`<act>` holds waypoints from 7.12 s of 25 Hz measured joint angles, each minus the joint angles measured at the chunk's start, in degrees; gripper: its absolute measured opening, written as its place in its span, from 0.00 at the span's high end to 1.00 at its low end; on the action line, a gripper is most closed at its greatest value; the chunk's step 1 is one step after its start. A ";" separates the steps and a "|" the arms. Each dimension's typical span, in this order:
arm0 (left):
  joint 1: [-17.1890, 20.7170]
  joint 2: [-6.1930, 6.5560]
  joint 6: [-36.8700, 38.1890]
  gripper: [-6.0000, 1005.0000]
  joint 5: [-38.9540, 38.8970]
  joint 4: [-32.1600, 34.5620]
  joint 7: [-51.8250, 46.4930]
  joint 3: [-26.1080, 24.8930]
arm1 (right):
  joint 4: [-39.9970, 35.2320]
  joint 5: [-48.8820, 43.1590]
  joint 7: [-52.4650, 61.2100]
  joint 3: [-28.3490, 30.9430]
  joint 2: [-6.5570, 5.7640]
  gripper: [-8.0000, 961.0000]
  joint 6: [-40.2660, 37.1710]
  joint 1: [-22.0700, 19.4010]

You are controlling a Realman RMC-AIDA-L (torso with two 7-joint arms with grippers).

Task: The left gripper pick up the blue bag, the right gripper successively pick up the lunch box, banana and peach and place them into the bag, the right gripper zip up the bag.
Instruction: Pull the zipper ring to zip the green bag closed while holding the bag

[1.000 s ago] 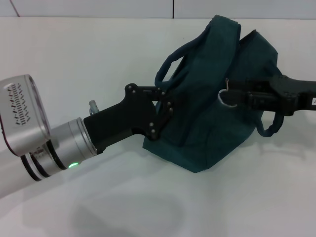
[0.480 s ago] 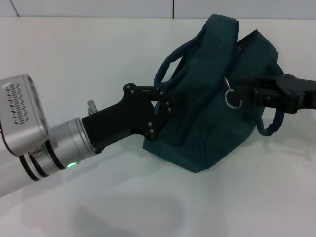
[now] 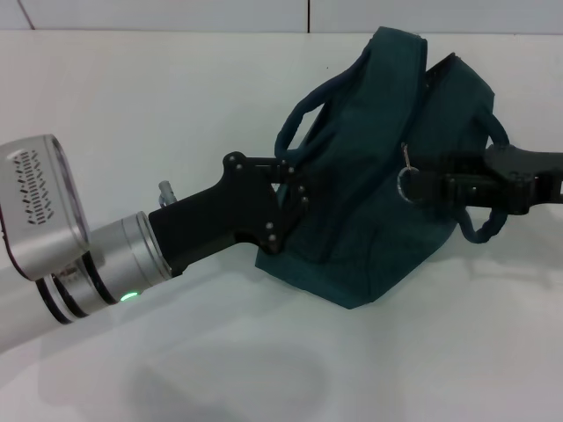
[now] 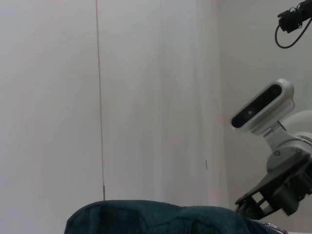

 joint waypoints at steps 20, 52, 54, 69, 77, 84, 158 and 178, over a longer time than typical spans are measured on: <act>-0.06 0.05 0.09 0.97 0.00 0.04 0.05 0.11 | 2.92 -2.09 4.40 0.24 -0.53 0.57 -0.61 1.62; 0.13 -0.08 0.13 0.98 0.09 0.47 0.17 0.20 | 4.47 -2.01 5.67 1.15 0.69 0.79 -1.95 3.40; 0.16 -0.09 0.13 0.98 0.09 0.47 0.17 0.20 | 4.45 -1.81 3.90 1.35 0.70 0.82 -1.90 2.90; 0.01 0.05 0.97 0.98 0.49 0.68 0.16 2.33 | 5.89 3.18 -26.21 14.31 5.56 0.97 -1.09 -4.17; -0.60 0.18 1.02 0.98 2.73 0.84 0.18 2.39 | 8.70 9.81 -34.03 14.54 5.59 0.97 2.96 -4.99; -0.66 0.57 1.02 0.98 3.36 0.86 1.29 2.13 | 10.98 16.24 -40.52 14.52 5.73 0.97 5.84 -5.22; -21.33 -0.27 -28.18 0.47 23.81 13.31 -54.94 -8.08 | 19.79 24.91 -48.23 13.97 6.05 0.98 8.42 -4.41; -16.69 0.06 -22.00 0.95 19.43 13.29 -43.37 -6.97 | 22.83 24.88 -47.91 11.57 6.04 0.98 7.00 -1.55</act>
